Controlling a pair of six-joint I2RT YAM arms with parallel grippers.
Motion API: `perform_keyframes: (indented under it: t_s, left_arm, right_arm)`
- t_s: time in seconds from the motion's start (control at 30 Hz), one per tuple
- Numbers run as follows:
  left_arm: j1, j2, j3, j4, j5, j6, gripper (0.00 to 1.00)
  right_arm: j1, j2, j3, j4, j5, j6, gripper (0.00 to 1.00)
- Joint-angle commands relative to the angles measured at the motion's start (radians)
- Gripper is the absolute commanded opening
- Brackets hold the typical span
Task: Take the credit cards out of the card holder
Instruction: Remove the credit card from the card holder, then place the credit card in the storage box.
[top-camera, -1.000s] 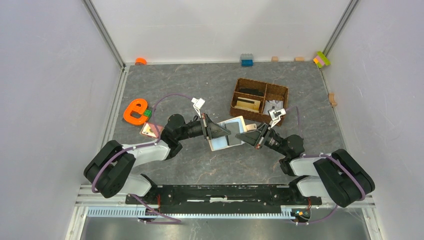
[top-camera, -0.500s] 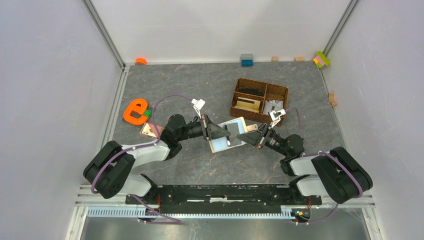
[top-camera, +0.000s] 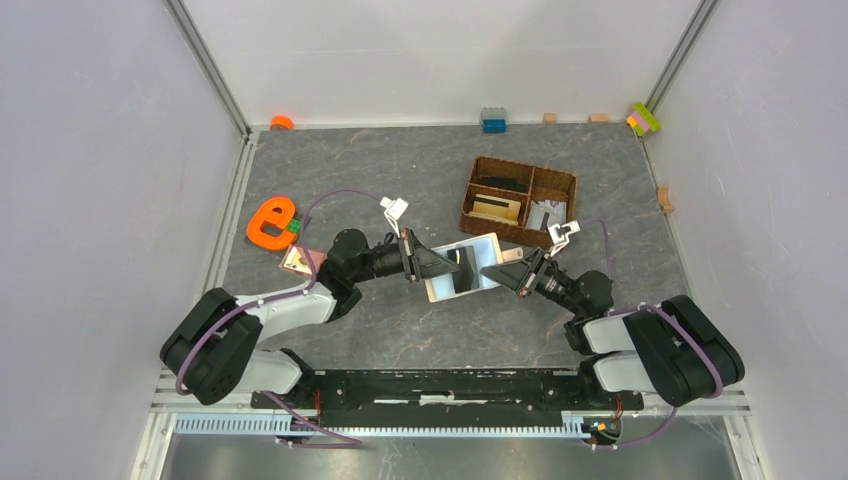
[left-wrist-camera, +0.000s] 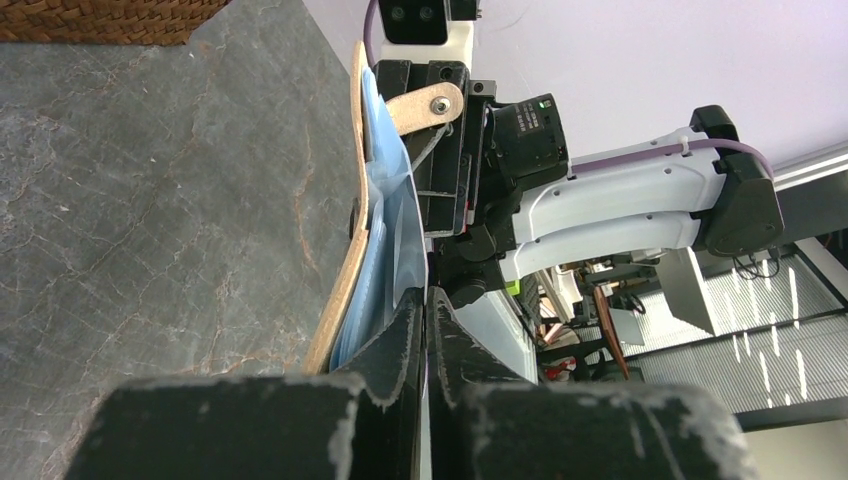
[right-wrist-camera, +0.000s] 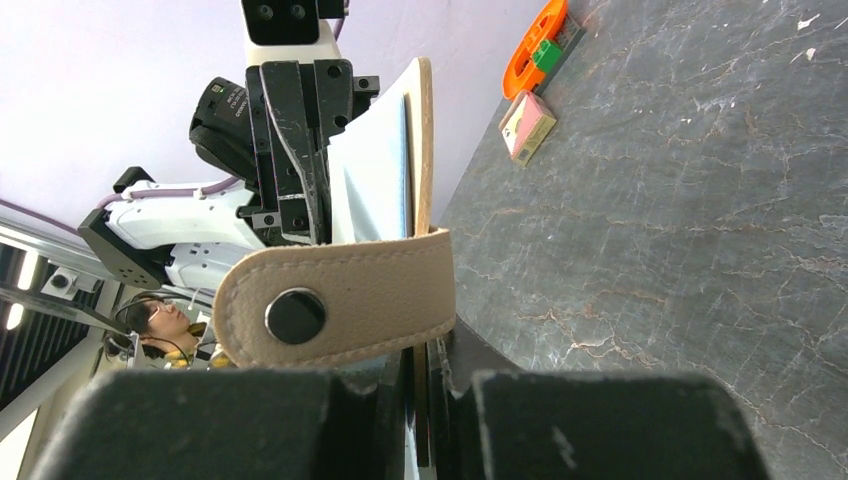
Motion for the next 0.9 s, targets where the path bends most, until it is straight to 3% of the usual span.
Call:
perform_keyframes:
  t_s: [0.0,0.23,0.5,0.6,0.67,0.87]
  left_arm:
    - [-0.003,-0.042,0.013,0.064,0.013,0.033,0.03]
    - [0.001,-0.082,0.000,0.028,-0.018,0.056,0.02]
    - [0.004,-0.293,-0.016,-0.279,-0.224,0.223,0.02]
    - [0.003,-0.288,-0.003,-0.287,-0.219,0.229,0.02]
    - [0.003,-0.272,0.007,-0.293,-0.216,0.236,0.02]
    - [0.003,-0.235,0.037,-0.327,-0.257,0.260,0.02]
  right_arm:
    - [-0.010,-0.003,-0.015,0.218,0.011,-0.003,0.11]
    - [-0.016,-0.029,-0.015,0.160,0.014,-0.031,0.11]
    - [-0.029,-0.129,0.001,-0.112,0.056,-0.176,0.10]
    - [-0.052,-0.195,0.021,-0.280,0.078,-0.255,0.08]
    - [-0.076,-0.263,0.041,-0.402,0.102,-0.312,0.00]
    - [-0.133,-0.494,0.110,-0.775,0.219,-0.485,0.00]
